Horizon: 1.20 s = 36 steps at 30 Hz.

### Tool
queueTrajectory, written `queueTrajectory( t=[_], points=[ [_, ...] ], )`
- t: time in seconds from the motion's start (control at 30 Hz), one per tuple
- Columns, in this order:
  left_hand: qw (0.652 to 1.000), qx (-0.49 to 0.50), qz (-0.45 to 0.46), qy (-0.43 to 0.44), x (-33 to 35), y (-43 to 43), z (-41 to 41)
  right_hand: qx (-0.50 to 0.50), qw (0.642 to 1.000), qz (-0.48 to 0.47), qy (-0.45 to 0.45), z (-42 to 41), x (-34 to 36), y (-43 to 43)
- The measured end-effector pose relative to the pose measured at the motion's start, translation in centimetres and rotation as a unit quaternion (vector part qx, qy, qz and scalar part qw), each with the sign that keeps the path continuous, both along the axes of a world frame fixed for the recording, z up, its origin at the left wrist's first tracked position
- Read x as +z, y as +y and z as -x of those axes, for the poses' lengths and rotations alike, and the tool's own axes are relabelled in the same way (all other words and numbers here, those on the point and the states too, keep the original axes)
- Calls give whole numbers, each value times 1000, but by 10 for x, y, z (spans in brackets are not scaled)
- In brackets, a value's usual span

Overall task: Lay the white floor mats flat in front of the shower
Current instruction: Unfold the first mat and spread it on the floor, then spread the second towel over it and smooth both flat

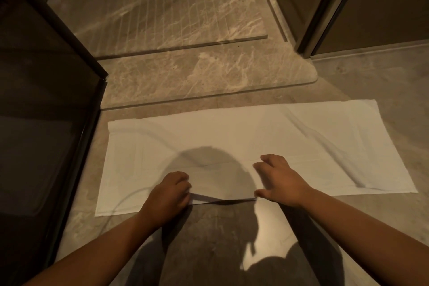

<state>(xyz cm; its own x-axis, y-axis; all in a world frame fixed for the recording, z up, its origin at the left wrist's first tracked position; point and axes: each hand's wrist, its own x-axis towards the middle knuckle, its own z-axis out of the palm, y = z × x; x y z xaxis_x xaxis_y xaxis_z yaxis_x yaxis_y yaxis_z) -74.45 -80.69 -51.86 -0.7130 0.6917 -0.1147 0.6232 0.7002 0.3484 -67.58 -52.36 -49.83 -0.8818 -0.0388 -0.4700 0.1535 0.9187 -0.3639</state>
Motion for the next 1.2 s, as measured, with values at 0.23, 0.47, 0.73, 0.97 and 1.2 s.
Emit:
queueTrajectory(
  t=[0.23, 0.47, 0.73, 0.97, 1.2],
  points=[
    [978, 142, -137, -66, 24, 10, 21, 29, 994, 73, 71, 11, 4, -16],
    [972, 129, -195, -31, 70, 16, 40, -95, 967, 174, 158, 30, 29, 2],
    [923, 144, -128, -335, 122, 14, 42, 34, 960, 255, -112, 22, 92, -7],
    [906, 130, -27, -402, 83, 8, 22, 111, 939, 168, -279, 0, 68, -29],
    [970, 155, -39, -185, 48, 7, 22, 22, 995, 91, -45, 15, 37, -19]
  ],
)
